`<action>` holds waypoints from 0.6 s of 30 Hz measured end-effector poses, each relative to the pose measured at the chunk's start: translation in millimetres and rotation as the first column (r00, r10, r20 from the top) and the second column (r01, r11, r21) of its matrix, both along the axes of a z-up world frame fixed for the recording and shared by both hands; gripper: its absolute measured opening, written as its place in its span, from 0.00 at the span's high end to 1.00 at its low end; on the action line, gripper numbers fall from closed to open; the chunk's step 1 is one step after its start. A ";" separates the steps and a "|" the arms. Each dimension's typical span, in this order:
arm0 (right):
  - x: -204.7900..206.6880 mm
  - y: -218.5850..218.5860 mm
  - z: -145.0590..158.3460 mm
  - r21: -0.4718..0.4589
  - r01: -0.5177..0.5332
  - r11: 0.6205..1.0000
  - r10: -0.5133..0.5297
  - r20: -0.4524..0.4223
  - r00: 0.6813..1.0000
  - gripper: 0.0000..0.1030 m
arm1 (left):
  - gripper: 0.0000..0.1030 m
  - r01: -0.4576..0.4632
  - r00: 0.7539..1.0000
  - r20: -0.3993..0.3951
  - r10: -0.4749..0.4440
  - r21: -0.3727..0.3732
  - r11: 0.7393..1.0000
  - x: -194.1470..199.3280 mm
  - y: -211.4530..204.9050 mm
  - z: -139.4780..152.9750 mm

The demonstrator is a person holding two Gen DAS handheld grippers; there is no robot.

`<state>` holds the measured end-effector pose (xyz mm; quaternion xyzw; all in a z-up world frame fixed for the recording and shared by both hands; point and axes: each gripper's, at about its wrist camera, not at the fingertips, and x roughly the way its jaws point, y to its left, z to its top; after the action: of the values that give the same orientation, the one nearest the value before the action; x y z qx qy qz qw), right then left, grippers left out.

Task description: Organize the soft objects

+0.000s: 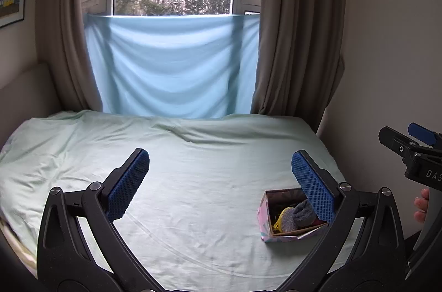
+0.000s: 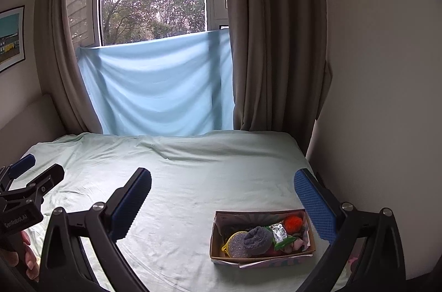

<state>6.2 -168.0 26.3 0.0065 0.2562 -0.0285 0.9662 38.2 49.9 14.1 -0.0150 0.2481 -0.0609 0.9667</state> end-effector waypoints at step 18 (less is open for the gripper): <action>6.2 3.5 -1.4 -0.010 -0.001 1.000 0.001 -0.001 1.000 0.00 | 0.00 -0.009 1.000 0.010 0.009 0.003 1.000 -0.2 0.4 0.8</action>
<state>12.5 -164.5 24.9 0.0017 0.2565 -0.0293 0.9661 38.0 50.3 14.9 -0.0145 0.2431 -0.0561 0.9683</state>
